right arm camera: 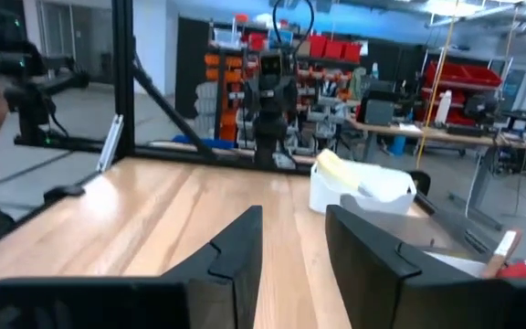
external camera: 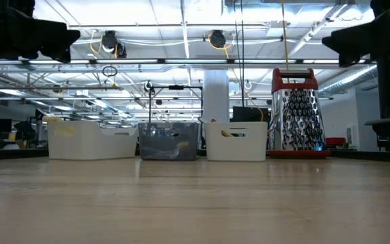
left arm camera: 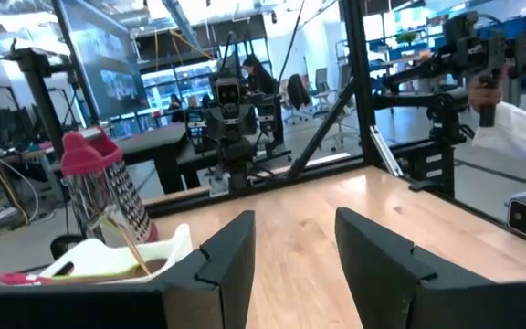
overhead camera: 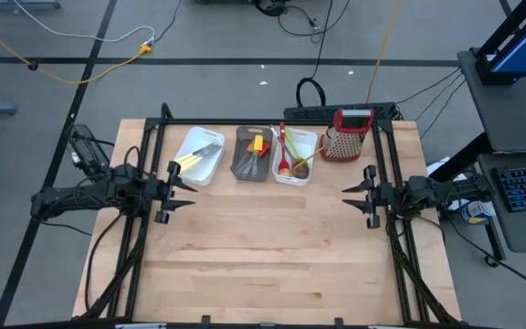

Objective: Pick & Place Kitchen Items
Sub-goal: Return to Home Position

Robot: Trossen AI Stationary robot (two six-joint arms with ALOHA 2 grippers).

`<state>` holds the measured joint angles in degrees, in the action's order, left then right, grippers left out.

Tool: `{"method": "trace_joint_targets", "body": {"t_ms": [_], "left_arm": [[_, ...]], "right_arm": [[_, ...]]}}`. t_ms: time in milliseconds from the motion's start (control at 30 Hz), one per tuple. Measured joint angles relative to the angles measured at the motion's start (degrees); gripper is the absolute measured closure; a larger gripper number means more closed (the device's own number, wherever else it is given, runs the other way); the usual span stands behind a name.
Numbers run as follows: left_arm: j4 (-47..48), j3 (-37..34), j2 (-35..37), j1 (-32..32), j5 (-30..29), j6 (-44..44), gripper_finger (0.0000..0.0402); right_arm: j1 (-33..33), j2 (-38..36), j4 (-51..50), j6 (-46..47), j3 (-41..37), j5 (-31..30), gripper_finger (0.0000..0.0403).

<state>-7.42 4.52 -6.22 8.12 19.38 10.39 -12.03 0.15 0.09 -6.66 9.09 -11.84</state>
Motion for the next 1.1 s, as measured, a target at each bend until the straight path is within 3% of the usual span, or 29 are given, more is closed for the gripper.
{"method": "trace_joint_targets", "body": {"t_ms": [500, 833, 1100], "left_arm": [[-4.8, -3.9, 0.0, 0.0, -0.1, -2.0, 0.0243], [-6.2, -3.9, 0.0, 0.0, 0.6, -3.7, 0.0243], [-4.7, -3.9, -0.1, 0.0, 0.7, -3.3, 0.0243]], "right_arm": [[0.0, 0.0, -0.3, 3.4, -0.1, 0.1, 0.0289], [0.0, 0.0, 12.6, 4.0, -7.0, 4.6, 0.0289], [0.0, 0.1, 12.1, -1.3, -7.7, 4.5, 0.0289]]}}
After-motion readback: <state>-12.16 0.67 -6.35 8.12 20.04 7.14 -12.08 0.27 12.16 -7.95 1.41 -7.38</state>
